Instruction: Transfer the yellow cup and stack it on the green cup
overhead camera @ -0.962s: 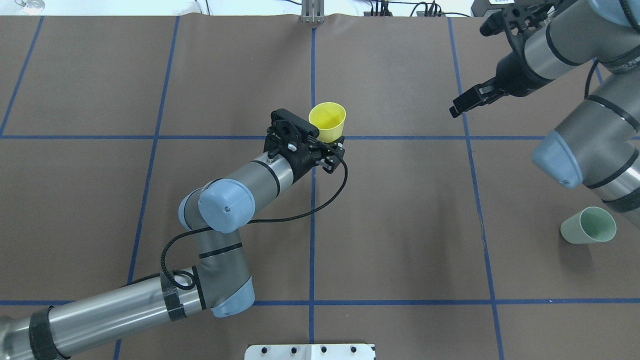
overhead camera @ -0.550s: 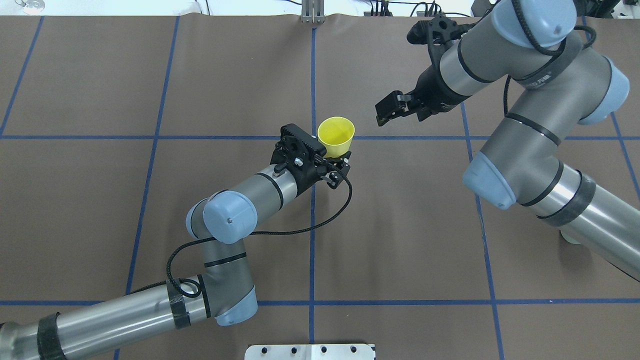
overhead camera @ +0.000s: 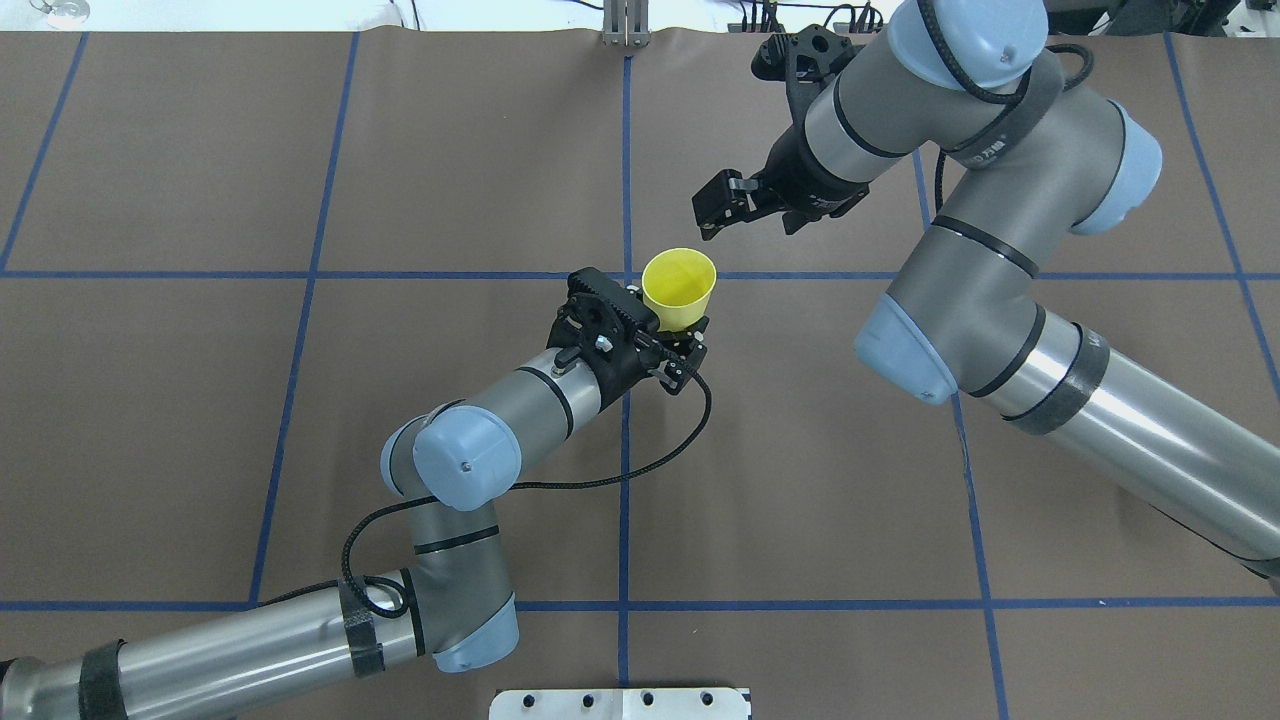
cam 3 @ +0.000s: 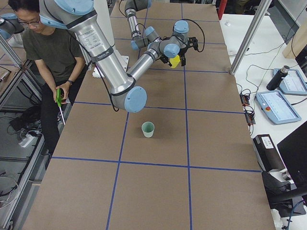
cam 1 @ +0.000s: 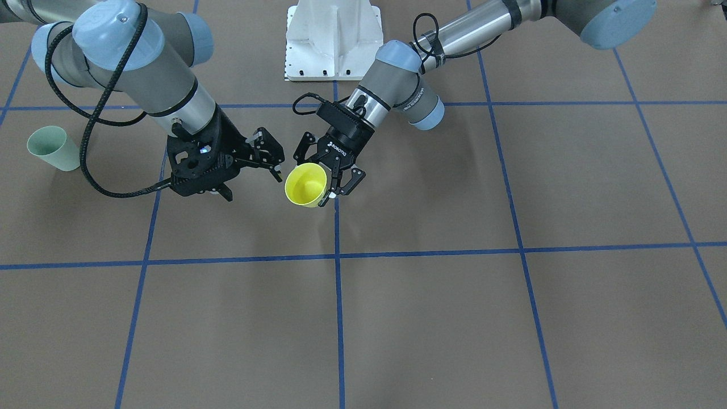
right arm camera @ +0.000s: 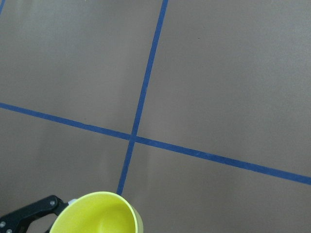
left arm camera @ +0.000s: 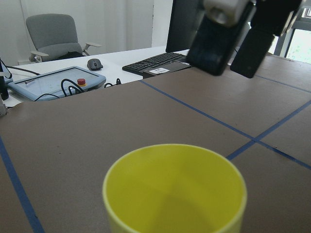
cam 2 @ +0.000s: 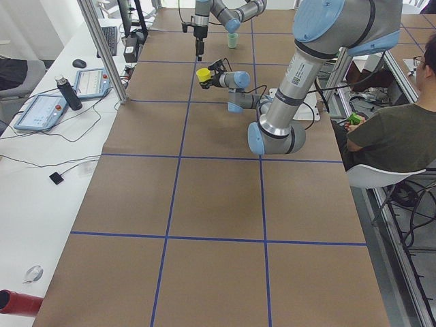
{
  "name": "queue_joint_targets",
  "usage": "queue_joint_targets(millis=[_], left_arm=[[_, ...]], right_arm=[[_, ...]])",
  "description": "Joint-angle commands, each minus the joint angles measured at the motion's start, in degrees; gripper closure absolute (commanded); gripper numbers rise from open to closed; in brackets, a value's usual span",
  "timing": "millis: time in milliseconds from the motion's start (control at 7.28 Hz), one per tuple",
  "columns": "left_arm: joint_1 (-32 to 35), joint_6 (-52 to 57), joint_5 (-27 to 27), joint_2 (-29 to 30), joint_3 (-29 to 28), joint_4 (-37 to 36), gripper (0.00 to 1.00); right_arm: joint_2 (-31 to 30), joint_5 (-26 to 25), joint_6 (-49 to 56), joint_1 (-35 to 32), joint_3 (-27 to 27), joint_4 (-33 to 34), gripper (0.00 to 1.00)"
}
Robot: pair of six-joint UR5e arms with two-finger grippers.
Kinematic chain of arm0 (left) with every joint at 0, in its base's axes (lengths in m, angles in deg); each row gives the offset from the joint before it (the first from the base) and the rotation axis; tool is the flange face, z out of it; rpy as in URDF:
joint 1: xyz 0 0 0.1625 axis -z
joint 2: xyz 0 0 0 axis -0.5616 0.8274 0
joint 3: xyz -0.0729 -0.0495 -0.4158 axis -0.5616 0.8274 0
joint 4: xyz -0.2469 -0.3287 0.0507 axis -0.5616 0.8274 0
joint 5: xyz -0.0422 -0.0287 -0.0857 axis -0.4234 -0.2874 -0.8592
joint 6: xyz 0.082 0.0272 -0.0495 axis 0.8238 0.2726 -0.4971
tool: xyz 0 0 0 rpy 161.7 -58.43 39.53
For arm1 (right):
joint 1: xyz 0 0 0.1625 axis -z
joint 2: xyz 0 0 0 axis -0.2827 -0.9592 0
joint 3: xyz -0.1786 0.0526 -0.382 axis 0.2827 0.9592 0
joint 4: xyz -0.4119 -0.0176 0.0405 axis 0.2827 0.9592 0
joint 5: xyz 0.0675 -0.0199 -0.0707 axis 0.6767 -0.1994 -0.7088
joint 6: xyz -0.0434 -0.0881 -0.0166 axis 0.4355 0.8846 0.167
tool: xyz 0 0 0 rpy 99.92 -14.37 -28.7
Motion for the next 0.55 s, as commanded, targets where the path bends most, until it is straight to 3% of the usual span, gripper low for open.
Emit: queue_joint_targets(millis=[0,412], left_arm=[[-0.13,0.1,0.11,0.01,0.13,0.08,0.43],[-0.21,0.01,0.11,0.1,0.22,0.43,0.44]], right_arm=[[2.2,0.07,-0.97,0.22,2.81,0.09,0.06],[1.85,1.9,-0.71,1.62,3.69,0.27,0.23]])
